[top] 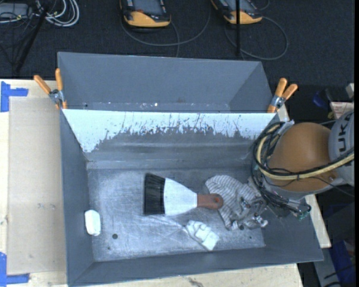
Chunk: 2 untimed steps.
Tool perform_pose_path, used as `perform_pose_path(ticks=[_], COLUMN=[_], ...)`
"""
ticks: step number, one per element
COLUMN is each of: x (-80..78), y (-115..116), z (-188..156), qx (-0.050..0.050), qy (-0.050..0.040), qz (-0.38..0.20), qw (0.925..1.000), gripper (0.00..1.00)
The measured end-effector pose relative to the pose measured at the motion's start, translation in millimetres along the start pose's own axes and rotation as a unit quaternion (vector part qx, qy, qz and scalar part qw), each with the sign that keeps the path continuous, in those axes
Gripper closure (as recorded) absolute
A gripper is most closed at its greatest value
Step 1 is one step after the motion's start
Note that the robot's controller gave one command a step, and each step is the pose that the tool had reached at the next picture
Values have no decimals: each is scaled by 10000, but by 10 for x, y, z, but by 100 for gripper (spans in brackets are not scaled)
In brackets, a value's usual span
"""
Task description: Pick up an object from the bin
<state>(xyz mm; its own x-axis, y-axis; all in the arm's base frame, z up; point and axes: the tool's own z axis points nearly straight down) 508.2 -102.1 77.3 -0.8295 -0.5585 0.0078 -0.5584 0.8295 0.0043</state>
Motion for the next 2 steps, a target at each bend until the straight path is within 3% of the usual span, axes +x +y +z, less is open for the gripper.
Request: perform_pose_path(ticks=[2], x=[0], y=[-4], z=[-11], qx=[0], qy=[0], qz=[1042], qw=[9946], gripper=[100])
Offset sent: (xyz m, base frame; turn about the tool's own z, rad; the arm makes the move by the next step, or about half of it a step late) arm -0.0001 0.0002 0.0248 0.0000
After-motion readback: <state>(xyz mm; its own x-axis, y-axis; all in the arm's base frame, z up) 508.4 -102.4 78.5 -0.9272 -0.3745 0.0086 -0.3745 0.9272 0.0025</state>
